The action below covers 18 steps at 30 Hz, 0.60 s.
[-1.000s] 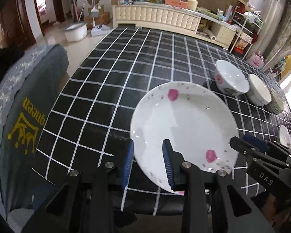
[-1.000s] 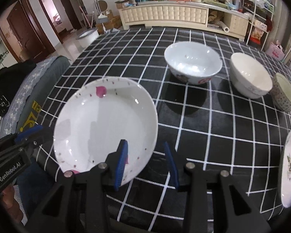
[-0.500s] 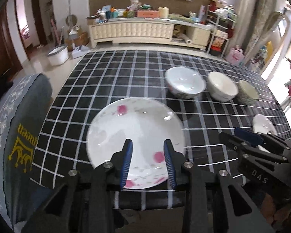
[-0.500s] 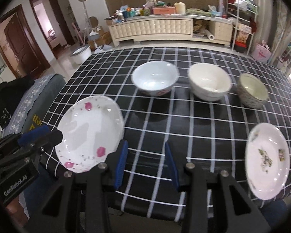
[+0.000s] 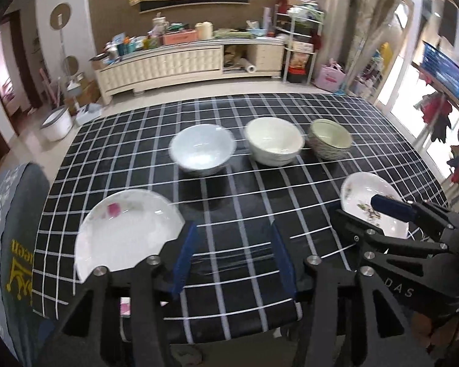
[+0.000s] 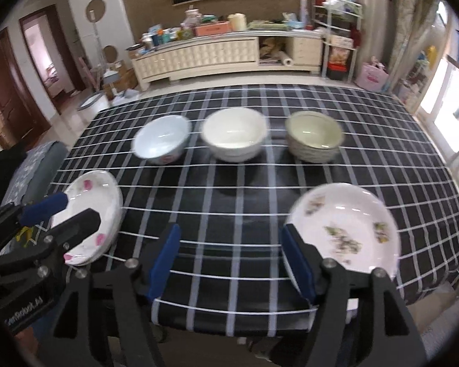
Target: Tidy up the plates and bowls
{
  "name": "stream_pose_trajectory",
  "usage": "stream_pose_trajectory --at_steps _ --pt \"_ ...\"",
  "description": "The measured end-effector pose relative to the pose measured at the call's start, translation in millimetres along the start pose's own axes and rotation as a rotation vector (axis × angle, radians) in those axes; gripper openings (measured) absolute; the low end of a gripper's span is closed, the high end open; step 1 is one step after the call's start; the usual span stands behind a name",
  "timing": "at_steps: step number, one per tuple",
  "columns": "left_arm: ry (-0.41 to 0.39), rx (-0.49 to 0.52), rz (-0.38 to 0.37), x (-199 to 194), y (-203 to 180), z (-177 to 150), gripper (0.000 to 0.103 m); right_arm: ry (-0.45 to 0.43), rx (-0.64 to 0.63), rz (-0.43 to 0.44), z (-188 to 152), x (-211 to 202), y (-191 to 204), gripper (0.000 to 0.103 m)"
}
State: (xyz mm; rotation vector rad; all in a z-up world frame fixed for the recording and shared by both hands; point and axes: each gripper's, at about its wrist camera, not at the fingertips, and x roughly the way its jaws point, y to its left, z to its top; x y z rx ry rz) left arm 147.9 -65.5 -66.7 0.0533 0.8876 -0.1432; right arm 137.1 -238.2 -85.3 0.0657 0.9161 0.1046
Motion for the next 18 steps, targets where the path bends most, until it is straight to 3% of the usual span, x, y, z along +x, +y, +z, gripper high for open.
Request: stream_pose_trajectory --at_steps 12,15,18 --pt "0.048 0.115 -0.061 34 -88 16 0.055 0.028 0.093 -0.08 -8 -4 -82 0.082" --pt "0.058 0.128 -0.077 42 -103 19 0.055 0.044 0.1 -0.101 -8 -1 -99 0.088" --pt "0.074 0.127 -0.086 53 -115 24 0.064 0.061 0.107 -0.11 -7 4 -114 0.09"
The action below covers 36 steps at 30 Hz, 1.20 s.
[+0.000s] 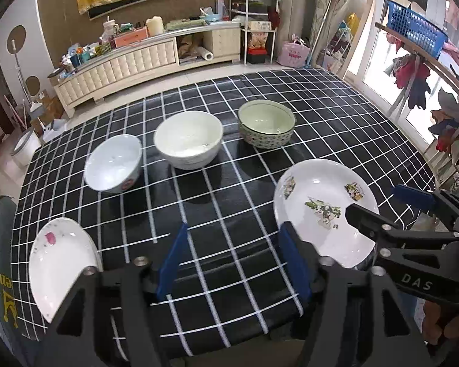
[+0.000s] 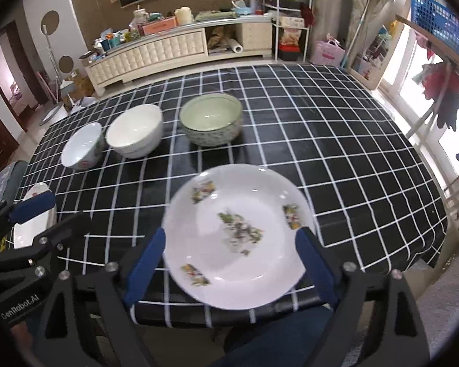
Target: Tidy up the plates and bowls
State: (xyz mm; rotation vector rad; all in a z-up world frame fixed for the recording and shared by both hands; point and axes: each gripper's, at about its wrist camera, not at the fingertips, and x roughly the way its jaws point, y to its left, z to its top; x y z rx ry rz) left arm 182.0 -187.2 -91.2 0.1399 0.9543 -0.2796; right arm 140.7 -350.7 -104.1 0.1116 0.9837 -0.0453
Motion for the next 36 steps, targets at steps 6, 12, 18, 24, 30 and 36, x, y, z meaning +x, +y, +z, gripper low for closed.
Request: stream_pose_trajectory --at_steps 6,12,18,24,30,36 --pt "0.048 -0.001 -0.017 26 -18 10 0.064 0.036 0.009 -0.022 1 18 -24 0.09" --pt "0.109 0.01 -0.032 57 -32 11 0.064 0.091 0.026 -0.037 0 41 -45 0.091" --pt "0.162 0.02 -0.02 86 -42 9 0.064 0.144 0.05 -0.032 -4 63 -60 0.091" --pt "0.236 -0.016 -0.026 115 -43 2 0.064 0.177 0.06 -0.036 -7 78 -66 0.091" --pt "0.266 -0.032 -0.05 131 -44 -1 0.064 0.183 0.039 -0.019 -11 84 -69 0.086" --pt "0.274 -0.004 -0.054 140 -53 3 0.059 0.196 0.037 0.007 -15 91 -72 0.075"
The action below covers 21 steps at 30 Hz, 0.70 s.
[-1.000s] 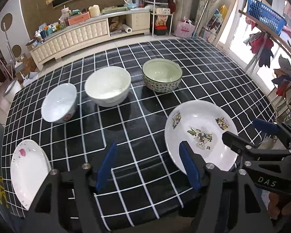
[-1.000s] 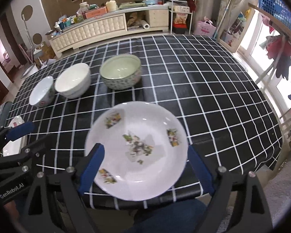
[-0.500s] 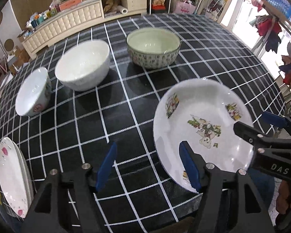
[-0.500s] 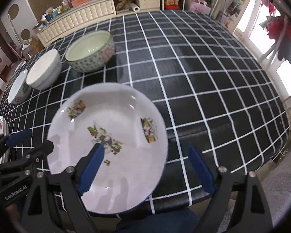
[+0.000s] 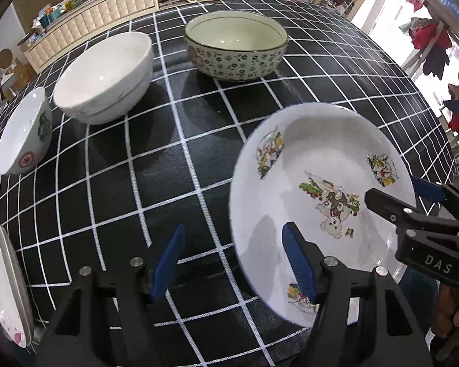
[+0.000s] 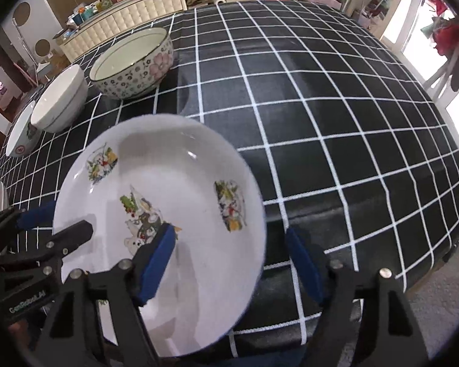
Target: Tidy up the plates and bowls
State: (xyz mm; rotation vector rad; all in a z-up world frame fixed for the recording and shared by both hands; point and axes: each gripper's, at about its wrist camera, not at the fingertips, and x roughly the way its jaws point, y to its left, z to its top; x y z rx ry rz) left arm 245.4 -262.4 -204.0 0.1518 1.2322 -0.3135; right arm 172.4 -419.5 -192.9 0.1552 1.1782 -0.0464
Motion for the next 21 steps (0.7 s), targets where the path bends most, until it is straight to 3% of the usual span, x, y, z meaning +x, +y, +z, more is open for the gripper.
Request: stream_pose_trajectory --at_steps 3,5,13,15,18,21 --pt "0.013 0.026 0.002 5 -6 0 0.039 -0.001 -0.007 0.008 -3 0 0 0.07" --pt "0.011 0.032 -0.015 6 -10 1 0.034 -0.008 0.001 0.025 -4 -2 -1 0.065" --pt "0.013 0.041 -0.02 8 -21 2 0.033 -0.017 0.015 0.022 -4 -4 -1 0.061" --pt "0.013 0.037 -0.022 8 -21 3 0.032 -0.016 0.019 0.034 -3 -4 1 0.053" --pt "0.01 0.039 -0.02 9 -19 3 0.029 -0.009 0.024 0.03 -1 -3 3 0.052" --pt "0.01 0.032 -0.019 5 -13 0 0.025 -0.005 0.038 0.034 0 -3 1 0.045"
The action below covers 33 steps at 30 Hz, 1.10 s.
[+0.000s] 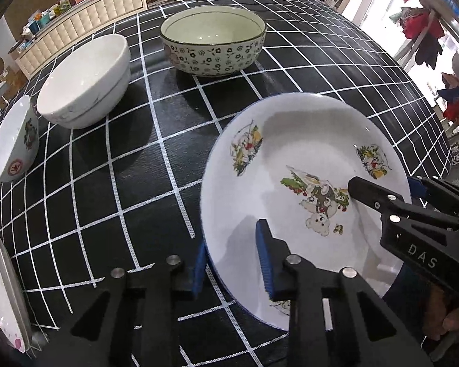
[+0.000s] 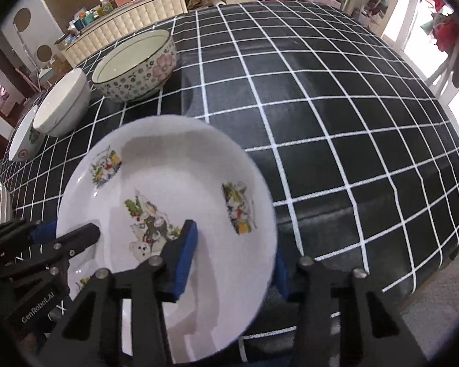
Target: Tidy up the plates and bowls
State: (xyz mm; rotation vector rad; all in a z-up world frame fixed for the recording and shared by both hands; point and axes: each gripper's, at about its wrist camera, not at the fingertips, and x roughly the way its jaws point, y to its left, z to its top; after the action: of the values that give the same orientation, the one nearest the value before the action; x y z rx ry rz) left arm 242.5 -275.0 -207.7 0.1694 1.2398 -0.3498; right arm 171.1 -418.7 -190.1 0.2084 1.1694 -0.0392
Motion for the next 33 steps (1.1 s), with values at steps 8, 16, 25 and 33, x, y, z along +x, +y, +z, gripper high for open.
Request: stream_pose_trajectory --at_steps 8,16,25,33 --pt "-0.007 -0.019 0.018 -6 8 -2 0.024 -0.016 -0.024 -0.024 -5 -7 15 0.039" --pt "-0.044 -0.035 0.044 -31 31 -12 0.024 -0.05 -0.056 -0.003 -11 -23 41 0.037" --pt "-0.093 -0.101 0.066 -68 78 -35 0.024 -0.067 -0.139 0.032 -11 -38 100 0.037" --pt "-0.131 -0.193 0.111 -101 128 -59 0.022 -0.074 -0.21 0.088 -7 -38 162 0.037"
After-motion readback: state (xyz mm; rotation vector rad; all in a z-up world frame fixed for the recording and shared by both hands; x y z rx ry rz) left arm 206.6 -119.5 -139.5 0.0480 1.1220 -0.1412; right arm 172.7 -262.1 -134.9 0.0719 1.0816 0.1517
